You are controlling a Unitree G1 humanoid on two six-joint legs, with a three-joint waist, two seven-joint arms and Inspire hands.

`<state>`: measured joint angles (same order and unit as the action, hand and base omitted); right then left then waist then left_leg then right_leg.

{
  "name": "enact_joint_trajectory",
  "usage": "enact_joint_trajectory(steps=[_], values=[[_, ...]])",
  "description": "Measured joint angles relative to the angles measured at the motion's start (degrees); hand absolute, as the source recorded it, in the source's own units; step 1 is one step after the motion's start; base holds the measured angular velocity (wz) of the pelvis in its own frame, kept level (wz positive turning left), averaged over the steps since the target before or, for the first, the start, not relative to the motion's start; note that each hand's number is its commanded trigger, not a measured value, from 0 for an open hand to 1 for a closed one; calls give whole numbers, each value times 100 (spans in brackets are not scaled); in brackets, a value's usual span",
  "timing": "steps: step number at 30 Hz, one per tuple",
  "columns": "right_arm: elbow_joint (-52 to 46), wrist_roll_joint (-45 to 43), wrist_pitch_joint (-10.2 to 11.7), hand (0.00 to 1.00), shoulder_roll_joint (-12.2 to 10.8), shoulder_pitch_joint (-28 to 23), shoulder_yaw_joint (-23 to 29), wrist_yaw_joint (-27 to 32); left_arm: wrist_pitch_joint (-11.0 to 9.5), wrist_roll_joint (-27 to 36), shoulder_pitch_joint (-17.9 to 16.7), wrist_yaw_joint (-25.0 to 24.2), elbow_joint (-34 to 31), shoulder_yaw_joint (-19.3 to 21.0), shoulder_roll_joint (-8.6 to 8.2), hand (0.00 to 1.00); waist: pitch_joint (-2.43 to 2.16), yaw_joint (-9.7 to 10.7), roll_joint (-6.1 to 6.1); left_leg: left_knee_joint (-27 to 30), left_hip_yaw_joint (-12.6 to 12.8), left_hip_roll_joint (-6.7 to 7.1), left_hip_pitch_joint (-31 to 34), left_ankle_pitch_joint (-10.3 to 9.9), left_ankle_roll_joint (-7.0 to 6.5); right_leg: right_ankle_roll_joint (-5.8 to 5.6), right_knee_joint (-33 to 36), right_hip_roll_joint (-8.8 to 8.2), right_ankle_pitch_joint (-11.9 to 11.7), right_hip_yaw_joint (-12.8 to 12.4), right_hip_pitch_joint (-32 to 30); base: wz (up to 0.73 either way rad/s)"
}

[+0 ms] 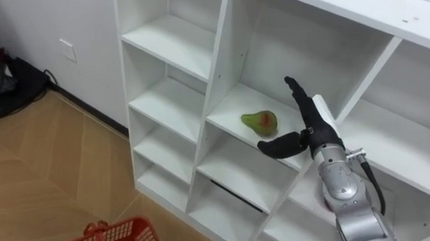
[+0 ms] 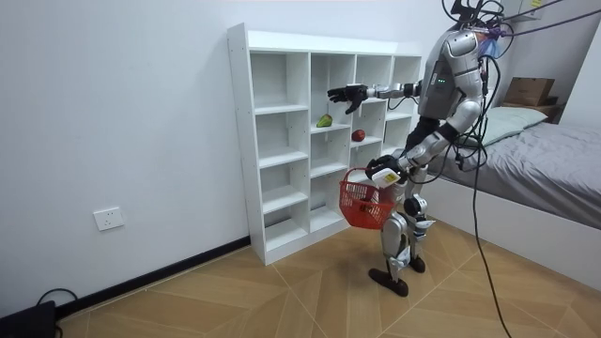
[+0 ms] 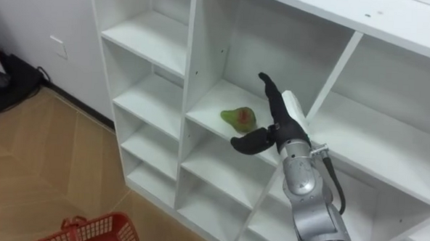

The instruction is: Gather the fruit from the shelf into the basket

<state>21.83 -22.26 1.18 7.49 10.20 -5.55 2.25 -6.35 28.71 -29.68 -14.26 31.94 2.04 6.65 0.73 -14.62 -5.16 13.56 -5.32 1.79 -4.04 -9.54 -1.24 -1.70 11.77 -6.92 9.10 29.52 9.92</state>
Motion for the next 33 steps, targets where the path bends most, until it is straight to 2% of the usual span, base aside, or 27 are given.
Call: enact_joint_trajectory(steps=[11, 15, 23, 26, 29, 33], values=[[0, -167, -58, 0, 6, -1, -31, 11, 17, 3, -39, 1, -30, -6, 80, 100, 8, -9, -59, 24, -33, 6, 36, 0, 1, -3, 5, 2, 8, 18, 1, 1], [108, -371, -74, 0, 152, 1, -190, 12, 20, 2, -53, 21, -88, -10, 97, 100, 12, -112, -99, 24, -53, 12, 32, -1, 2, -5, 10, 1, 20, 28, -16, 2], [566, -564, -130, 0, 187, 97, -206, 25, 20, 4, -53, 40, -104, 10, 134, 100, 46, -289, -137, 38, -69, 11, 34, -1, 3, -2, 65, -10, 22, 34, 5, 0], [573, -687, -130, 0, 187, 103, -206, 44, 93, 1, -66, 80, -4, 18, 269, 100, 71, -315, -117, 74, -92, 13, 46, -4, 3, -1, 79, -14, 23, 35, 5, 0], [599, -747, -130, 0, 187, 111, -206, 80, 157, -26, -221, 171, 104, 18, 370, 100, 88, -316, -100, 118, -95, 19, 91, -19, 8, 5, 83, -19, 44, 22, -62, 0], [742, -728, -130, 0, 193, 231, -203, 99, 268, -296, -480, 257, 122, -10, 374, 100, 102, -292, -90, 159, -95, 28, 153, -18, 7, 6, 104, -32, 57, 28, -112, 4]])
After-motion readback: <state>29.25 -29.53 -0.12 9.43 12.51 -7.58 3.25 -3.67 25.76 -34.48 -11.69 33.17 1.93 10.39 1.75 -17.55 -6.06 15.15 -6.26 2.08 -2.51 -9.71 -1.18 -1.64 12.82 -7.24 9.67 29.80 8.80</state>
